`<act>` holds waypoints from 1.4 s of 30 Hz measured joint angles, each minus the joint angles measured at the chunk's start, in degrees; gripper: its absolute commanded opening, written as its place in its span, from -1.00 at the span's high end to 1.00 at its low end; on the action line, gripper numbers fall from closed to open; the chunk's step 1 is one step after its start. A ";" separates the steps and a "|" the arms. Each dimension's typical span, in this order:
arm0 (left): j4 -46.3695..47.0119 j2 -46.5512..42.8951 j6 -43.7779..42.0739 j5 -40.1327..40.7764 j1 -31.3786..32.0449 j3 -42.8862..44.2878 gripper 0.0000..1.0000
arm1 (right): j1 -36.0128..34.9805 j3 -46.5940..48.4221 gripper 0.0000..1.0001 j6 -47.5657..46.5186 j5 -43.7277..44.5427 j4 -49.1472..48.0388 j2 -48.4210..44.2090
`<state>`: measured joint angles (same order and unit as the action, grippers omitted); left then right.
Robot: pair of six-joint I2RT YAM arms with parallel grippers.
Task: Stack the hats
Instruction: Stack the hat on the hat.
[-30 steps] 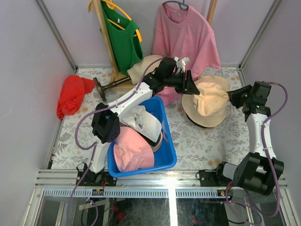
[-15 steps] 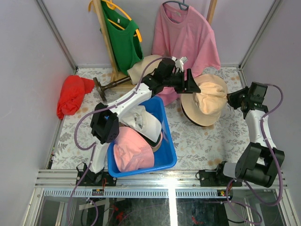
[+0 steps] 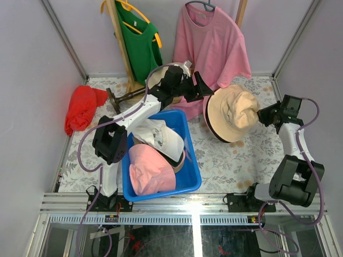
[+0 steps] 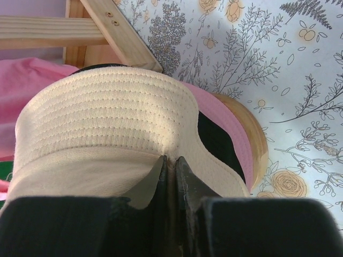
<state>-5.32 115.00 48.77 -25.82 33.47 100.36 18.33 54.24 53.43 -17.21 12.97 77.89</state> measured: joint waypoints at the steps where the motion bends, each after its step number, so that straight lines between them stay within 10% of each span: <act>1: 0.24 0.02 0.37 0.07 0.02 -0.24 -0.39 | 0.00 0.00 1.00 -0.11 0.00 0.00 -0.04; 32: 12.63 6.01 8.41 -4.50 0.35 -5.35 -0.30 | 0.00 6.64 0.81 -2.56 -1.18 3.98 -0.92; 36: 13.86 6.62 8.61 -4.57 0.35 -5.35 -0.05 | 0.00 6.67 0.80 -2.69 -1.18 4.11 -0.92; 42: 19.50 7.98 11.08 -5.33 0.61 -5.35 0.85 | 0.00 6.88 0.77 -2.89 -1.09 4.50 -0.90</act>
<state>14.17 122.98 59.86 -31.16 34.09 95.00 18.33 61.12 50.54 -18.31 17.47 76.99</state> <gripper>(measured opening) 0.272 0.128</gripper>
